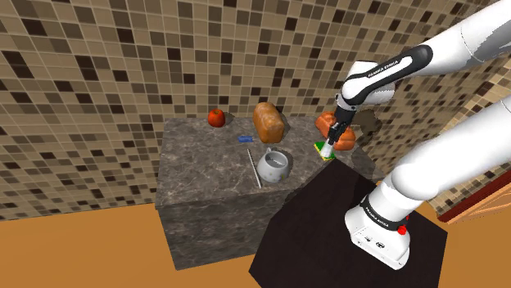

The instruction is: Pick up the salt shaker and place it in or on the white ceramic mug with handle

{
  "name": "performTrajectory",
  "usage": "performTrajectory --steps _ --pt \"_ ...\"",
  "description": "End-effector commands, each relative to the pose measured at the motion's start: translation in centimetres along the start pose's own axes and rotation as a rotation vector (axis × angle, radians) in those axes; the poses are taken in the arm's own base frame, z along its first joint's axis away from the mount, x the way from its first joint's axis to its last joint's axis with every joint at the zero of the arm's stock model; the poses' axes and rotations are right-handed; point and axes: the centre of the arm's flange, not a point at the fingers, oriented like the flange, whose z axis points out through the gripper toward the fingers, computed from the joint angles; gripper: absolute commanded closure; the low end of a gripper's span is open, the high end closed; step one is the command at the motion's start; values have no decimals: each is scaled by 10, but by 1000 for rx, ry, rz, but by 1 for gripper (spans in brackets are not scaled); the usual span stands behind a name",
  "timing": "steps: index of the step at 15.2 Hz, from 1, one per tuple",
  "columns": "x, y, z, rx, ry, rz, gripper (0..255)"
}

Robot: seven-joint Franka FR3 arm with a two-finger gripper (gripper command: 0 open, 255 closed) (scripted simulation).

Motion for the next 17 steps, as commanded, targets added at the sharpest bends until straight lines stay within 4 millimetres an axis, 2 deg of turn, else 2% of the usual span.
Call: performTrajectory --steps 1,2,17 --pt "0 0 -10 0 -1 0 255" --pt "-1 0 -13 0 -1 0 255" --pt "125 -148 -50 0 -1 0 255"
